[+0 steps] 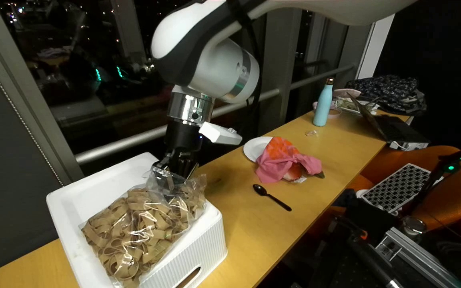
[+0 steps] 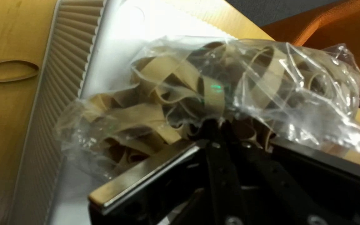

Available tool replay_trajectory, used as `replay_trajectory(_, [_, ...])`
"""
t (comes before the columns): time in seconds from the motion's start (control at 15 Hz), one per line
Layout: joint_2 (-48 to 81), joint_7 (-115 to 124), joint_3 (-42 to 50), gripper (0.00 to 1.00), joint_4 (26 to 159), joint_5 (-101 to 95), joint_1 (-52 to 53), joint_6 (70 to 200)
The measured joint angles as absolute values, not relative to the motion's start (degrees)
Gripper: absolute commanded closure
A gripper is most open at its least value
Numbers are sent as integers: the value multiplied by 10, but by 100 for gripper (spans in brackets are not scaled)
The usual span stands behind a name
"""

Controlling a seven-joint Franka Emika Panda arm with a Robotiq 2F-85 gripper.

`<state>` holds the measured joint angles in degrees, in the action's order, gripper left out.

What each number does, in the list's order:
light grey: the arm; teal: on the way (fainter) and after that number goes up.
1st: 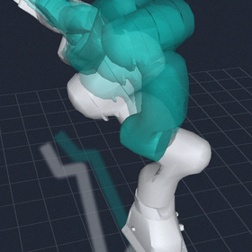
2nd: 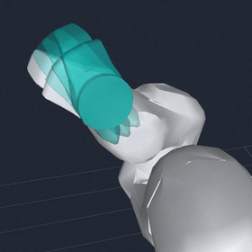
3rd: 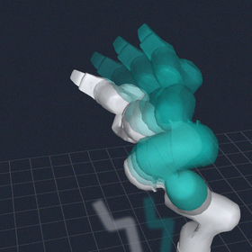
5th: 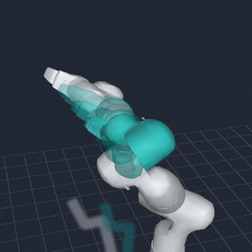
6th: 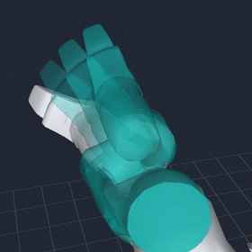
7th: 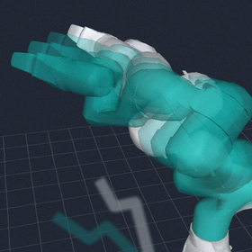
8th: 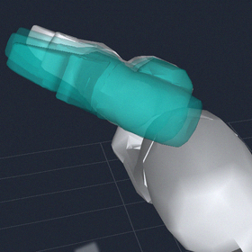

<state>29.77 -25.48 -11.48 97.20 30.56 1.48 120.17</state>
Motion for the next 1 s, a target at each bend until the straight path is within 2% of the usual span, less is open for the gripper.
replay_trajectory(1.0, [266, -79, -43, 99, 901, 169, -4, 983])
